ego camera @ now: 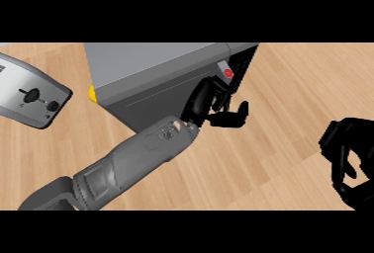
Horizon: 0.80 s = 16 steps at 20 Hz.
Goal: Pick up the milk, place it into the microwave and close the microwave
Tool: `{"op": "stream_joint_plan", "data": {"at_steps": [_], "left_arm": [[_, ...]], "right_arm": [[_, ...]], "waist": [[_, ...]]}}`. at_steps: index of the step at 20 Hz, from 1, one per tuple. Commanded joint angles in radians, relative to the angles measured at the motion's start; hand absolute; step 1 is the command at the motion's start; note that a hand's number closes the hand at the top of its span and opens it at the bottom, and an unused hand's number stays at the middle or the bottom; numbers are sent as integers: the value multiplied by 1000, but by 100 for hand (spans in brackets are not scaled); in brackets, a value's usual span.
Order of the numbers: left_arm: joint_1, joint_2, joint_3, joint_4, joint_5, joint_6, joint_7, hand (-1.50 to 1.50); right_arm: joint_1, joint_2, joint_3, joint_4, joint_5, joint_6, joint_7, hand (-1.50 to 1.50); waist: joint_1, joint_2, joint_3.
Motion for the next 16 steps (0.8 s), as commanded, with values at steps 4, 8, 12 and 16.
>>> {"op": "stream_joint_plan", "data": {"at_steps": [4, 8, 12, 16], "left_arm": [[-95, -67, 14, 34, 11, 7, -6, 150], [-85, -67, 8, 34, 19, 18, -17, 150], [-44, -67, 124, 49, 78, 154, -52, 150], [46, -69, 166, -6, 234, 19, 71, 150]], "right_arm": [[0, -4, 27, -58, -14, 48, -17, 150], [11, 3, 39, -82, -19, 40, -8, 150], [29, 1, 32, -103, -28, 20, 3, 150], [63, -35, 136, -137, -16, 82, 75, 150]], "waist": [[-37, 5, 3], [-43, 8, 4], [0, -7, -4], [21, 38, -15]]}}
